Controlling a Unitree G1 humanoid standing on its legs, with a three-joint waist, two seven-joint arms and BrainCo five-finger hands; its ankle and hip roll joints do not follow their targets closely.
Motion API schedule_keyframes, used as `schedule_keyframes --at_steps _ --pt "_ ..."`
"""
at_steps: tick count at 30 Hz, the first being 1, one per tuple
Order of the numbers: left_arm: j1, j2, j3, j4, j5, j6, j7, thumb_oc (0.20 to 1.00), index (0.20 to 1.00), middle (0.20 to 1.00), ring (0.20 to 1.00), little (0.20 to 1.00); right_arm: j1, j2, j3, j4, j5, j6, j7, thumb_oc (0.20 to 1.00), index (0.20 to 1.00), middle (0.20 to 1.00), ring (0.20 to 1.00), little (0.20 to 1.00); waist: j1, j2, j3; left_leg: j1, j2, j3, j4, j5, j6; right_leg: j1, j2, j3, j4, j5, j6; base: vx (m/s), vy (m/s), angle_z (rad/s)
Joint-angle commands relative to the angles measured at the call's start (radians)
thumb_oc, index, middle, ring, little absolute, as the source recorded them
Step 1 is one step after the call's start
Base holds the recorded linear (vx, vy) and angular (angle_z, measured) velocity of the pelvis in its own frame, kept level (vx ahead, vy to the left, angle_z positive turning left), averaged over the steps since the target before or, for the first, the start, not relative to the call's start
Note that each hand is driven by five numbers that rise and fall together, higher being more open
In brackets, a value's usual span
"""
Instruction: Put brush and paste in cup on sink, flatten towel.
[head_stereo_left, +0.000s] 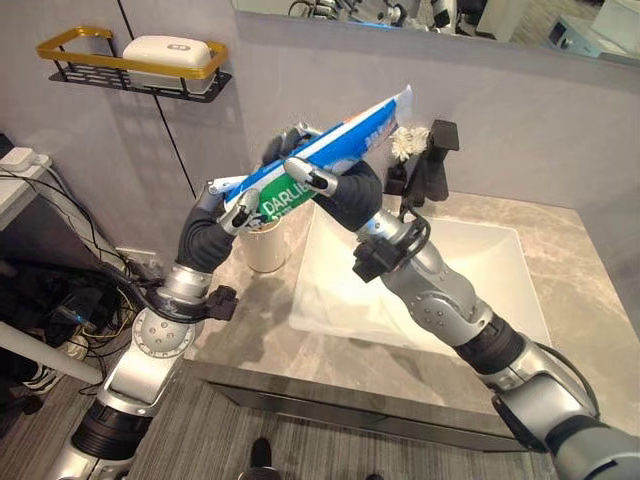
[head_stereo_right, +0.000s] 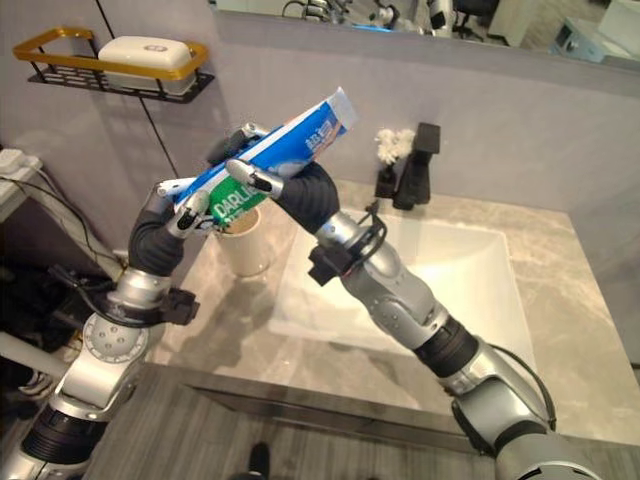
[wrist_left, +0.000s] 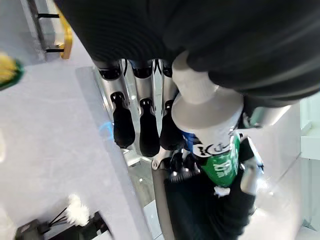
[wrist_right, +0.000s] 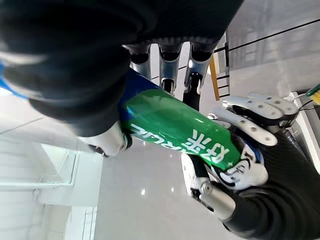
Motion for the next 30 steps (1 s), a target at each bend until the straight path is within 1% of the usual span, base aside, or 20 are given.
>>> schedule_keyframes --at_steps 1,2,3,4,5,8,10,12,15,16,17,18,19,20,21,24,27,28,30 --pt "0.033 0.045 0.035 0.047 -0.034 0.008 0.018 0.200 0.200 0.200 0.200 0.200 -0.131 0.039 -0.019 -0.040 0.004 -0.065 0.023 0.200 0.200 0.200 0.200 0.200 0.003 -0.054 -0.041 0.028 0.028 0.016 0.006 -0.037 -0.033 -0.011 -0.098 0.051 0.000 0.052 0.055 0.00 0.000 0.00" --pt "0.048 0.038 0.040 0.053 -0.031 0.012 0.022 0.200 0.200 0.200 0.200 0.200 -0.130 0.035 -0.021 -0.040 0.001 -0.066 0.019 0.200 0.200 0.200 0.200 0.200 0.005 -0.054 -0.041 0.028 0.028 0.015 0.006 -0.036 -0.033 -0.010 -0.098 0.049 0.000 0.051 0.055 0.00 0.000 0.00" --pt "0.049 0.037 0.041 0.052 -0.031 0.013 0.022 0.482 0.482 0.482 0.482 0.482 -0.130 0.035 -0.021 -0.040 0.001 -0.066 0.019 0.200 0.200 0.200 0.200 0.200 0.004 -0.054 -0.041 0.028 0.028 0.014 0.006 -0.036 -0.033 -0.010 -0.098 0.049 0.000 0.051 0.055 0.00 0.000 0.00" --pt "0.081 0.032 0.053 0.051 -0.019 0.020 0.025 1.000 1.000 1.000 1.000 1.000 -0.126 0.023 -0.027 -0.045 -0.003 -0.066 0.014 0.200 0.200 0.200 0.200 0.200 0.008 -0.053 -0.040 0.028 0.028 0.013 0.006 -0.036 -0.033 -0.007 -0.097 0.045 0.000 0.050 0.054 0.00 0.000 0.00" --pt "0.083 0.032 0.054 0.050 -0.019 0.020 0.025 1.000 1.000 1.000 1.000 1.000 -0.125 0.023 -0.026 -0.045 -0.003 -0.066 0.014 0.200 0.200 0.200 0.200 0.200 0.007 -0.053 -0.041 0.029 0.028 0.013 0.006 -0.036 -0.033 -0.007 -0.097 0.045 0.000 0.049 0.054 0.00 0.000 0.00" --pt "0.181 -0.002 0.104 0.041 0.008 0.043 0.066 1.000 1.000 1.000 1.000 1.000 -0.090 -0.012 -0.078 -0.075 -0.066 -0.091 -0.045 0.200 0.200 0.200 0.200 0.200 0.013 -0.052 -0.033 0.033 0.030 0.009 0.006 -0.039 -0.035 0.004 -0.093 0.041 0.000 0.043 0.053 0.00 0.000 0.00" --pt "0.239 -0.013 0.129 0.021 0.005 0.053 0.064 1.000 1.000 1.000 1.000 1.000 -0.057 -0.013 -0.116 -0.102 -0.105 -0.103 -0.080 0.200 0.200 0.200 0.200 0.200 0.017 -0.051 -0.033 0.024 0.030 0.003 0.006 -0.034 -0.033 -0.001 -0.093 0.036 0.000 0.044 0.054 0.00 -0.018 0.06" --pt "0.304 -0.015 0.151 -0.013 -0.033 0.055 0.046 1.000 1.000 1.000 1.000 1.000 -0.025 0.002 -0.147 -0.111 -0.138 -0.110 -0.110 0.200 0.200 0.200 0.200 0.200 0.028 -0.047 -0.026 0.017 0.030 -0.001 0.006 -0.032 -0.030 -0.003 -0.094 0.031 0.000 0.044 0.054 0.00 -0.014 0.14" --pt "0.403 0.050 0.192 -0.067 -0.089 0.052 -0.023 1.000 1.000 1.000 1.000 1.000 -0.037 -0.022 -0.184 -0.124 -0.190 -0.116 -0.142 0.200 0.200 0.200 0.200 0.200 0.047 -0.041 -0.017 0.004 0.026 -0.009 0.006 -0.028 -0.026 -0.010 -0.097 0.027 0.000 0.045 0.060 -0.01 0.002 0.08" --pt "0.407 0.052 0.196 -0.070 -0.093 0.053 -0.026 1.000 1.000 1.000 1.000 1.000 -0.036 -0.020 -0.184 -0.124 -0.191 -0.116 -0.143 0.200 0.200 0.200 0.200 0.200 0.047 -0.043 -0.019 0.003 0.025 -0.008 0.006 -0.028 -0.026 -0.011 -0.097 0.028 0.000 0.046 0.060 -0.02 0.011 0.09" --pt "0.453 0.080 0.197 -0.060 -0.207 0.056 -0.082 1.000 1.000 1.000 1.000 1.000 -0.072 -0.018 -0.185 -0.092 -0.211 -0.121 -0.163 0.200 0.200 0.200 0.200 0.200 0.066 -0.039 -0.008 -0.005 0.021 -0.014 0.006 -0.027 -0.027 -0.013 -0.100 0.022 0.000 0.046 0.063 -0.01 0.003 0.09" --pt "0.478 0.090 0.196 -0.033 -0.257 0.069 -0.096 1.000 1.000 1.000 1.000 1.000 -0.104 -0.043 -0.174 -0.084 -0.241 -0.114 -0.175 0.200 0.200 0.200 0.200 0.200 0.071 -0.039 -0.004 -0.012 0.020 -0.019 0.006 -0.024 -0.027 -0.017 -0.102 0.018 0.000 0.048 0.063 0.00 0.000 0.00" --pt "0.476 0.090 0.197 -0.032 -0.258 0.069 -0.097 1.000 1.000 1.000 1.000 1.000 -0.105 -0.043 -0.173 -0.084 -0.241 -0.114 -0.175 0.200 0.200 0.200 0.200 0.200 0.069 -0.039 -0.006 -0.018 0.019 -0.021 0.006 -0.020 -0.025 -0.021 -0.103 0.017 0.000 0.050 0.063 -0.02 -0.001 0.04" --pt "0.503 0.114 0.208 -0.014 -0.269 0.073 -0.113 1.000 1.000 1.000 1.000 1.000 -0.152 -0.082 -0.167 -0.079 -0.277 -0.103 -0.184 0.200 0.200 0.200 0.200 0.200 0.080 -0.039 0.000 -0.022 0.018 -0.027 0.006 -0.019 -0.028 -0.019 -0.102 0.013 0.000 0.048 0.064 -0.02 0.002 0.27" --pt "0.540 0.137 0.222 0.031 -0.285 0.081 -0.122 1.000 1.000 1.000 1.000 1.000 -0.210 -0.108 -0.156 -0.034 -0.307 -0.104 -0.207 0.200 0.200 0.200 0.200 0.200 0.097 -0.040 0.006 -0.038 0.011 -0.042 0.006 -0.011 -0.027 -0.020 -0.105 -0.003 0.000 0.051 0.065 -0.01 -0.008 0.34" --pt "0.599 0.183 0.252 0.126 -0.314 0.089 -0.136 1.000 1.000 1.000 1.000 1.000 -0.277 -0.172 -0.147 0.002 -0.331 -0.101 -0.226 0.200 0.200 0.200 0.200 0.200 0.131 -0.038 0.015 -0.062 -0.001 -0.067 0.006 -0.005 -0.027 -0.015 -0.108 -0.029 0.000 0.051 0.072 0.00 0.003 0.33" --pt "0.650 0.243 0.267 0.199 -0.267 0.104 -0.155 1.000 1.000 1.000 1.000 1.000 -0.304 -0.198 -0.145 0.029 -0.357 -0.094 -0.235 0.200 0.200 0.200 0.200 0.200 0.160 -0.034 0.024 -0.081 -0.016 -0.089 0.006 -0.003 -0.024 -0.012 -0.116 -0.053 0.000 0.052 0.080 0.01 0.019 0.36" --pt "0.650 0.243 0.267 0.199 -0.267 0.104 -0.155 1.000 1.000 1.000 1.000 1.000 -0.304 -0.198 -0.145 0.029 -0.357 -0.094 -0.235 0.200 0.200 0.200 0.200 0.200 0.160 -0.034 0.024 -0.081 -0.016 -0.089 0.006 -0.003 -0.024 -0.012 -0.116 -0.053 0.000 0.052 0.080 0.01 0.034 0.32" --pt "0.688 0.247 0.287 0.260 -0.223 0.116 -0.152 1.000 1.000 1.000 1.000 1.000 -0.297 -0.237 -0.145 0.021 -0.389 -0.088 -0.240 0.200 0.200 0.200 0.200 0.200 0.181 -0.030 0.031 -0.096 -0.031 -0.106 0.006 -0.002 -0.019 -0.011 -0.124 -0.070 0.000 0.053 0.085 0.02 0.040 0.24"
